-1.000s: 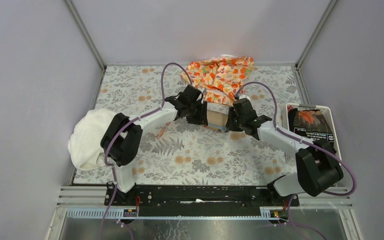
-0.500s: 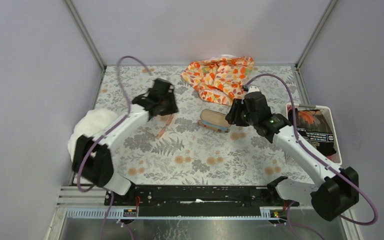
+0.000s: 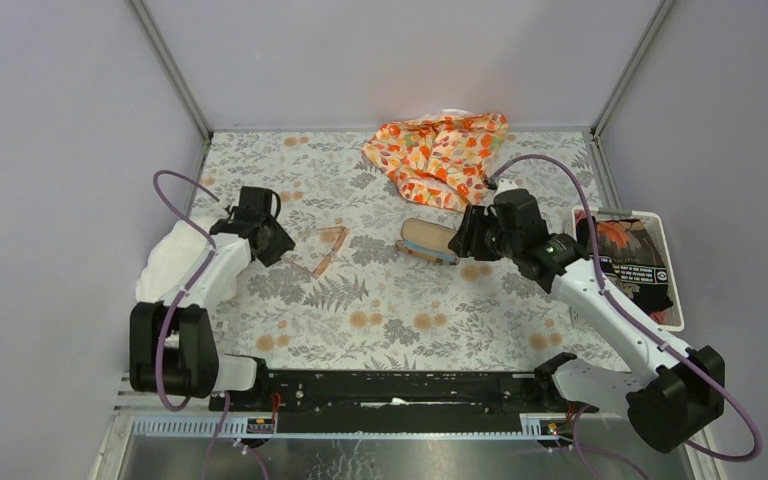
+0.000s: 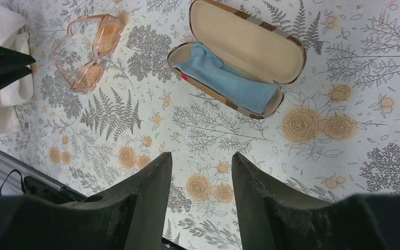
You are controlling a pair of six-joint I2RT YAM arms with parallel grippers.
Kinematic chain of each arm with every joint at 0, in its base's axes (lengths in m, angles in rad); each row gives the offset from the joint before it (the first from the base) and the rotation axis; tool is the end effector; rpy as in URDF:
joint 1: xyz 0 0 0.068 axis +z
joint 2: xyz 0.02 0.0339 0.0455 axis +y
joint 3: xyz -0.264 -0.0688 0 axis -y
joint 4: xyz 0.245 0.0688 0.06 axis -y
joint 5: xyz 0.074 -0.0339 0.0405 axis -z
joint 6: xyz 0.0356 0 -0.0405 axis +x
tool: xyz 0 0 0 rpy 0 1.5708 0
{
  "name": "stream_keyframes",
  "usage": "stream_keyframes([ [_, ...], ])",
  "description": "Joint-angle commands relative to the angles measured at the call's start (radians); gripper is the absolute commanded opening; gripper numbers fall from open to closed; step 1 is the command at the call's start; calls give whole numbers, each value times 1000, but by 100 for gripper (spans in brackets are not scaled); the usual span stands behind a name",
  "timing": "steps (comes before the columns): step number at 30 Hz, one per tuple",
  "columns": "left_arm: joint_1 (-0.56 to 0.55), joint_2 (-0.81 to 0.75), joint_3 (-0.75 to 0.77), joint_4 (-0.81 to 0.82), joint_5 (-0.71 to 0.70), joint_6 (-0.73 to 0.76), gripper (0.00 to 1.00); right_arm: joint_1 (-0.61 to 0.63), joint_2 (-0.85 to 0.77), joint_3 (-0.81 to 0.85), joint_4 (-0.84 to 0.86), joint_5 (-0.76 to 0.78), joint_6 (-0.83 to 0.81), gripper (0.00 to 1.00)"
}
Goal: Organize the sunglasses
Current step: Fold the sunglasses at the center of the board.
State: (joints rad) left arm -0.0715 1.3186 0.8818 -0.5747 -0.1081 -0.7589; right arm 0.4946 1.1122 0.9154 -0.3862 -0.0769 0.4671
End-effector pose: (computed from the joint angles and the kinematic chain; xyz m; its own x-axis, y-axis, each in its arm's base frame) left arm 0.2592 -0.0147 0.2271 -0.6230 -0.6412 -0.4479 -0.5717 0.7642 -0.2988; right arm 0.2157 0.1194 0.3009 -0.6712 0.1481 -0.7263 -0.2548 0.8740 0.4137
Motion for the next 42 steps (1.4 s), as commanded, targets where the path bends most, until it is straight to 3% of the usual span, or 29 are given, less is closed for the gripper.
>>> stream_keyframes([
  [1, 6, 39, -13, 63, 60, -1, 45, -4, 10, 11, 26, -51, -10, 53],
  [12, 16, 182, -103, 217, 186, -3, 46, -4, -36, -49, 57, -68, -5, 55],
  [18, -22, 151, -150, 247, 222, 10, 16, -4, -57, -58, 37, -77, -33, 56],
  [21, -142, 107, -173, 214, 201, -27, 4, -4, -63, -56, 46, -89, -47, 57],
  [23, -229, 83, -204, 205, 193, -93, 3, -3, -56, -49, 45, -78, -49, 57],
  [28, -447, 34, -257, 203, 154, -267, 9, -4, -8, -16, 24, -100, -19, 57],
  [30, -499, 18, -261, 208, 158, -292, 20, -3, 1, -21, 31, -130, -7, 57],
  [32, -530, 5, -250, 201, 163, -283, 38, 7, 10, -29, 38, -150, 5, 57],
  [34, -541, -10, -229, 167, 163, -256, 45, 42, 20, -34, 41, -131, 10, 57],
  [42, -523, -23, -68, 2, 45, -76, 47, 283, 165, 3, 35, 63, 79, 59],
])
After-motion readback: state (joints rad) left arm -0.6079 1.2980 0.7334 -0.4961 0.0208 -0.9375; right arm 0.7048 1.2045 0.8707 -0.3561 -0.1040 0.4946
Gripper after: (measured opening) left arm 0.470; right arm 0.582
